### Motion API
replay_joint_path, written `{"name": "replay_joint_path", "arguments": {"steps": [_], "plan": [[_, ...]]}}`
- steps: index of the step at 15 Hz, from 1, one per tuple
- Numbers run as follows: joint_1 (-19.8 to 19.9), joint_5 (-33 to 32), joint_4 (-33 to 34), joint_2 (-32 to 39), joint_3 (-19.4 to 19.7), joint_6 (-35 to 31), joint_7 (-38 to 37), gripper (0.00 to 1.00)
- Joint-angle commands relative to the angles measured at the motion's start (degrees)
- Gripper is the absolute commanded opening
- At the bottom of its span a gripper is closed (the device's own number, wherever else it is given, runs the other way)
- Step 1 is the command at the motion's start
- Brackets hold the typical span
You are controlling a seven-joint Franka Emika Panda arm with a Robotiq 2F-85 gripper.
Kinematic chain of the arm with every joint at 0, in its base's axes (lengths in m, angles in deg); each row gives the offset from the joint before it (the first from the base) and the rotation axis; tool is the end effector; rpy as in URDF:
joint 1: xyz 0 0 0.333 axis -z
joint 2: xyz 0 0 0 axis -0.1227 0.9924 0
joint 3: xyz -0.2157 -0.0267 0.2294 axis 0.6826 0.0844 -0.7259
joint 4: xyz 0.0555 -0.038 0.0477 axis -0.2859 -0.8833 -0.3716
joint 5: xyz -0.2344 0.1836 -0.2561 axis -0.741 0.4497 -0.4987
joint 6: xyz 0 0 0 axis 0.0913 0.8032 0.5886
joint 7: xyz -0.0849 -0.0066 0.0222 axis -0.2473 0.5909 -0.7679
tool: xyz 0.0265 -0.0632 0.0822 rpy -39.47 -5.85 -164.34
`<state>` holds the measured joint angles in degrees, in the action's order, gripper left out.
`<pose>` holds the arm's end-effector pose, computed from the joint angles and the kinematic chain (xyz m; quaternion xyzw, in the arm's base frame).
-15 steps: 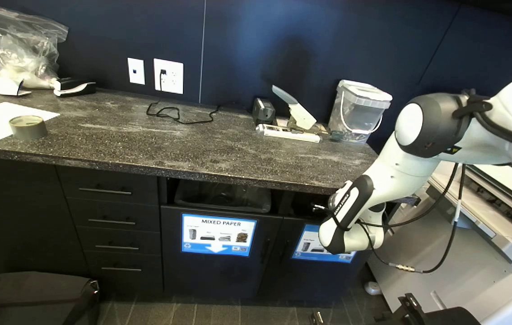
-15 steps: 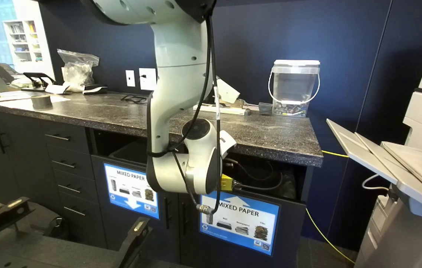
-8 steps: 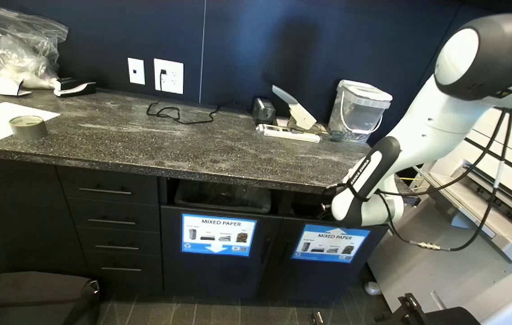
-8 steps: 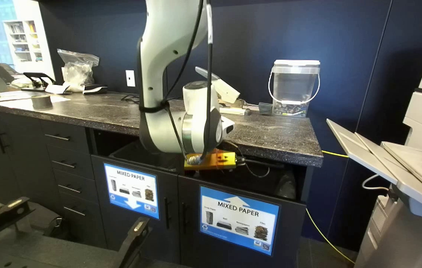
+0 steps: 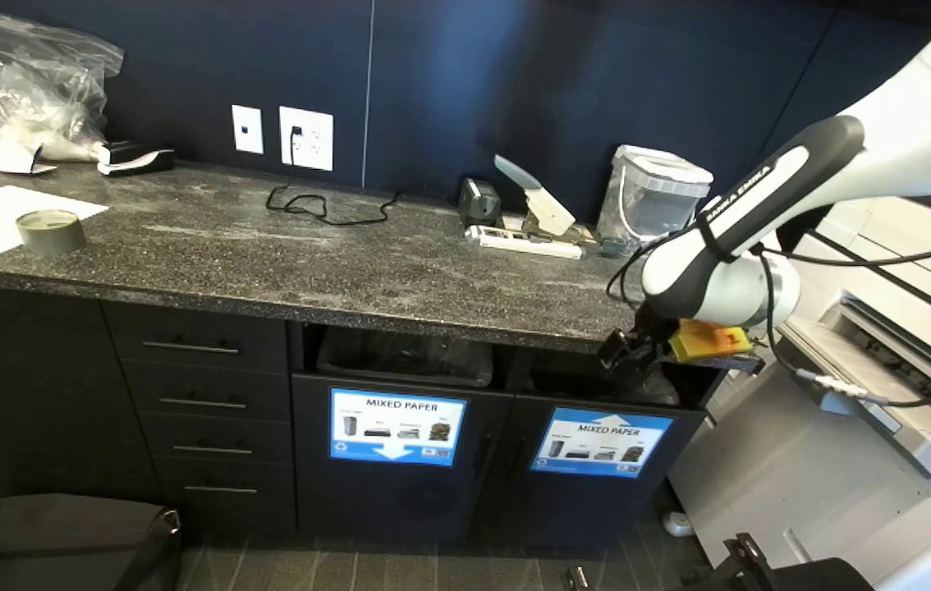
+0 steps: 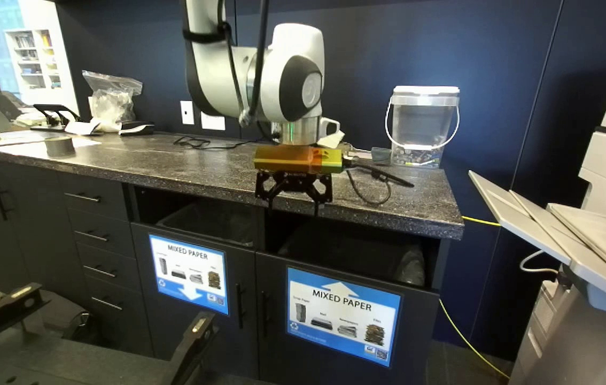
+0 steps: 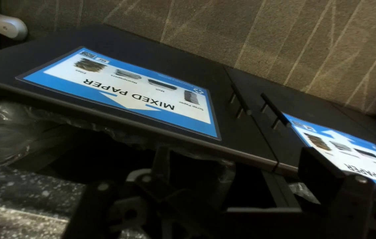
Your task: Pick up the papers from the counter and put them in the bin
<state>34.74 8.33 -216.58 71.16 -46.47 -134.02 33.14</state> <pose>0.5179 -0.1120 0.1539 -0.9914 -0.1031 -0.0805 0.0096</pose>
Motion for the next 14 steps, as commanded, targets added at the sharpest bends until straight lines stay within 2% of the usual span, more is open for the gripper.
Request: {"name": "replay_joint_path", "arguments": {"steps": [1,2,3,4,7,8,11,14], "plan": [[7.0,14.8,-5.8,-13.3,-8.0,10.6,8.1,1.0],[6.6,19.2,-6.0,-16.6,-7.9,14.1,9.7,1.0],[4.9,22.9,-6.1,-20.1,-6.1,17.9,10.3,1.0],[7.9,21.9,-6.7,-23.3,-8.5,21.0,7.5,1.0],[7.1,24.2,-7.1,-33.4,-7.2,31.7,6.2,1.0],[-2.3,26.8,-7.1,-36.8,2.2,35.0,7.7,1.0],[-10.1,26.1,-7.4,-45.6,10.5,42.7,6.1,1.0],[-16.3,24.5,-7.6,-51.9,15.6,46.5,4.8,1.0]]}}
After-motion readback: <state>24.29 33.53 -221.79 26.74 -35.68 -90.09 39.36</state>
